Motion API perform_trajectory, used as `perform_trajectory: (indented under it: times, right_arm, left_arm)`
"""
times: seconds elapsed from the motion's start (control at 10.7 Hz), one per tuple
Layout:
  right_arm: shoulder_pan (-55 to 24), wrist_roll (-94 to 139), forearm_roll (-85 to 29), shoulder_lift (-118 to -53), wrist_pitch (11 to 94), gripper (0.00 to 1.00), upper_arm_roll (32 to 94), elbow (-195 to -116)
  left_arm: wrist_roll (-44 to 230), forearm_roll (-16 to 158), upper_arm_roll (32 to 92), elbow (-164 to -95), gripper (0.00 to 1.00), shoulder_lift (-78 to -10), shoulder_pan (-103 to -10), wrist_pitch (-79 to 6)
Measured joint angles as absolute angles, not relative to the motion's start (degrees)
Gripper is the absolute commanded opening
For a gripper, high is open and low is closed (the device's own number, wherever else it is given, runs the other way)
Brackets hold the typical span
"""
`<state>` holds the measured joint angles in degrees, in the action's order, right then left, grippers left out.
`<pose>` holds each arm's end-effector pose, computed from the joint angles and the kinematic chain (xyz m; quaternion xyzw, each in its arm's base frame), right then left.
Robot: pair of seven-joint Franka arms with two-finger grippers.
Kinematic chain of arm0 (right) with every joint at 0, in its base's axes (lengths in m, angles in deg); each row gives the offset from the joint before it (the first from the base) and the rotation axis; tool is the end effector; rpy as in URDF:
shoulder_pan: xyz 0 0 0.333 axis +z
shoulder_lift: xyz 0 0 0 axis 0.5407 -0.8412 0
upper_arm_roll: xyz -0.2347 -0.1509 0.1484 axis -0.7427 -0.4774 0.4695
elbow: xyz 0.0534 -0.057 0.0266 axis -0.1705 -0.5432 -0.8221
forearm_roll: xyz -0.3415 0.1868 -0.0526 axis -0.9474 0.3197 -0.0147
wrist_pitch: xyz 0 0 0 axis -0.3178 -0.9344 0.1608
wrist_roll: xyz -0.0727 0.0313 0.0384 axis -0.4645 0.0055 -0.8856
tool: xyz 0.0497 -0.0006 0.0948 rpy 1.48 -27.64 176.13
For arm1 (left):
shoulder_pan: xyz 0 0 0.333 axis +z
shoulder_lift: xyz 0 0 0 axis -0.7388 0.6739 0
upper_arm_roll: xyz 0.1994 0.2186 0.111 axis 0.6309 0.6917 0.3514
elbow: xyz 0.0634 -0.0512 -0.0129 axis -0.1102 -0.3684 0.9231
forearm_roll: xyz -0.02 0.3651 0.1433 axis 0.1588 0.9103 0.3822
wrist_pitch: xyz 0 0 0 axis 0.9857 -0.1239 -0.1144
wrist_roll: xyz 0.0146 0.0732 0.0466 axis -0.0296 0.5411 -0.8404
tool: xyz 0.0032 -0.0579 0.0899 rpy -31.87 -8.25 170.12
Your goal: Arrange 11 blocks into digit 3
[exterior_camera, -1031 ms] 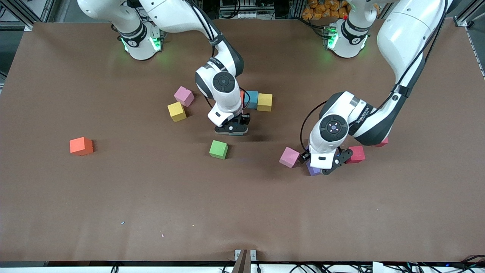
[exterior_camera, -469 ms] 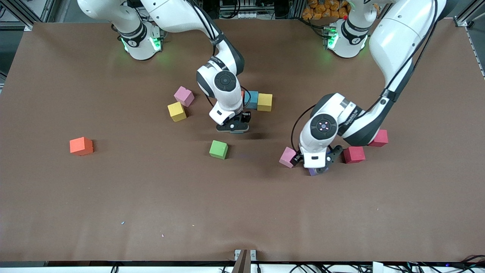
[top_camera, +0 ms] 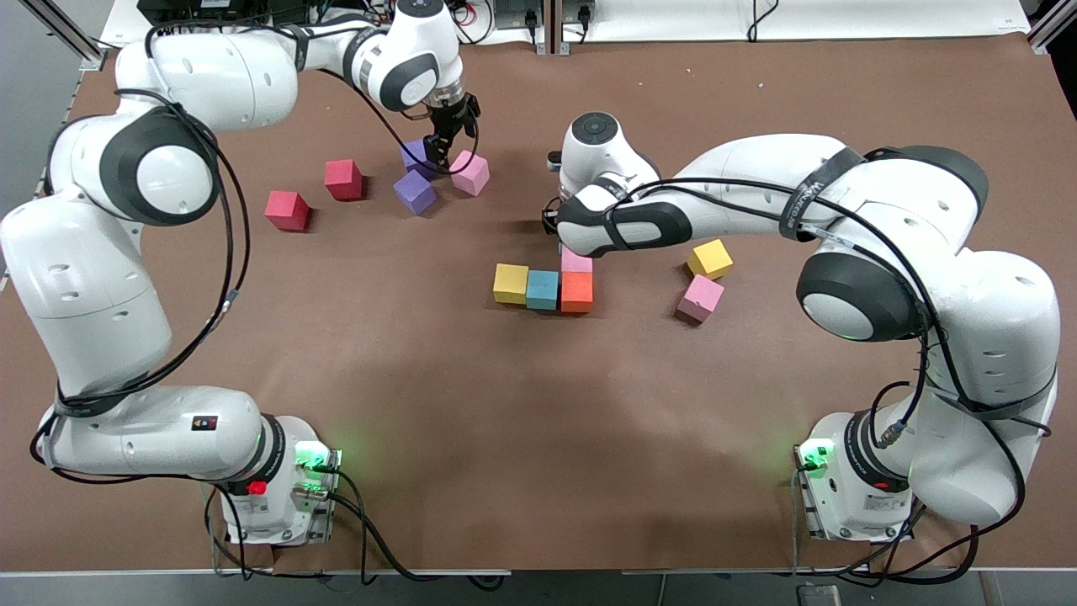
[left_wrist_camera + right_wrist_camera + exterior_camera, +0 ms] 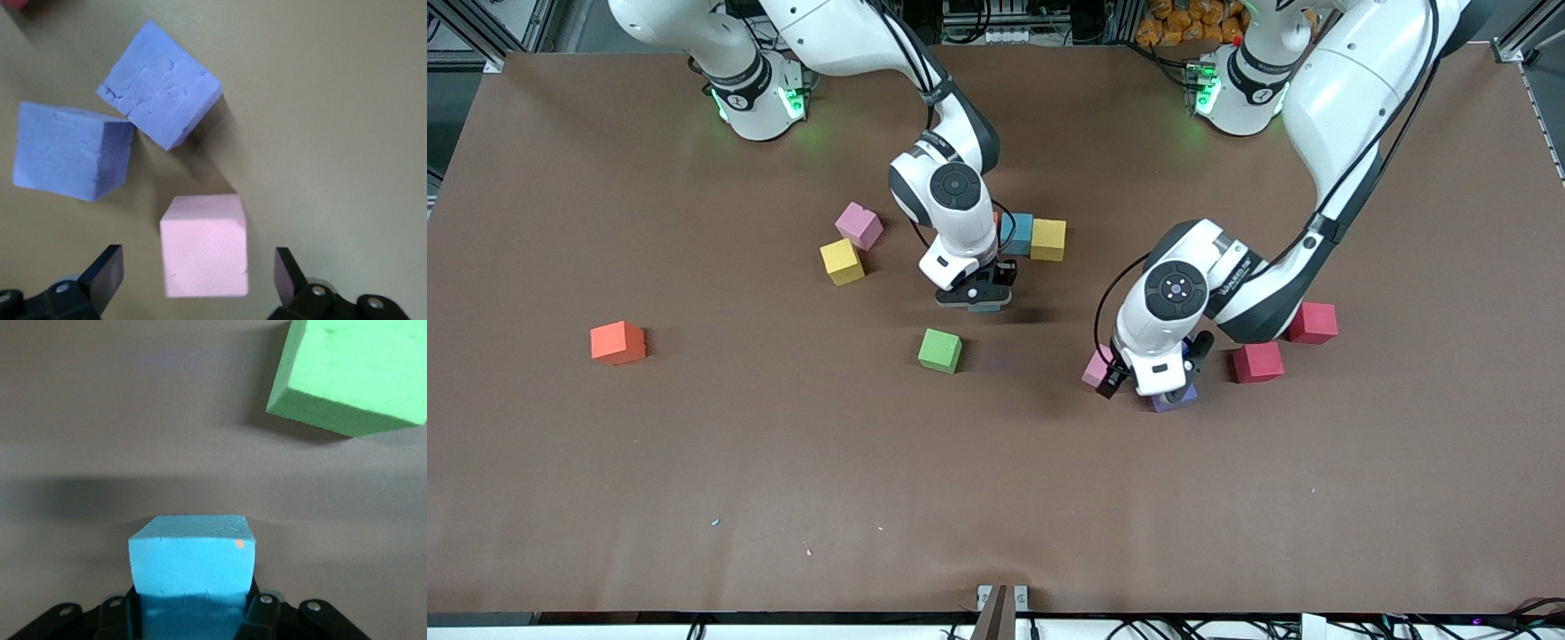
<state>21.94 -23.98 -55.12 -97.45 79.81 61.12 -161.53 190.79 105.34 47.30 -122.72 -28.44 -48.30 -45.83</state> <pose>0.4412 0.4834 0.2021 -0.9995 0.0008 -0.0106 0.0302 0.6094 -0.3239 0.2570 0.8580 0.5135 -0.0057 0.0075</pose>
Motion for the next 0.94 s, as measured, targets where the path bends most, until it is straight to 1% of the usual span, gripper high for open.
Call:
perform_trajectory:
  times: [0.28, 0.94]
  right_arm:
    - [22.04, -27.03, -55.12, -97.41, 79.81, 0.00, 61.13, -161.53]
    - [21.97, -27.99, -55.60, -97.06, 79.65, 0.00, 60.44, -162.06]
  left_arm:
    - [193.88, 105.34, 48.73, -122.38, 1.00, -26.94, -48.33, -47.20]
    - [195.04, 105.34, 48.77, -122.30, 1.00, -25.07, -49.86, -47.31]
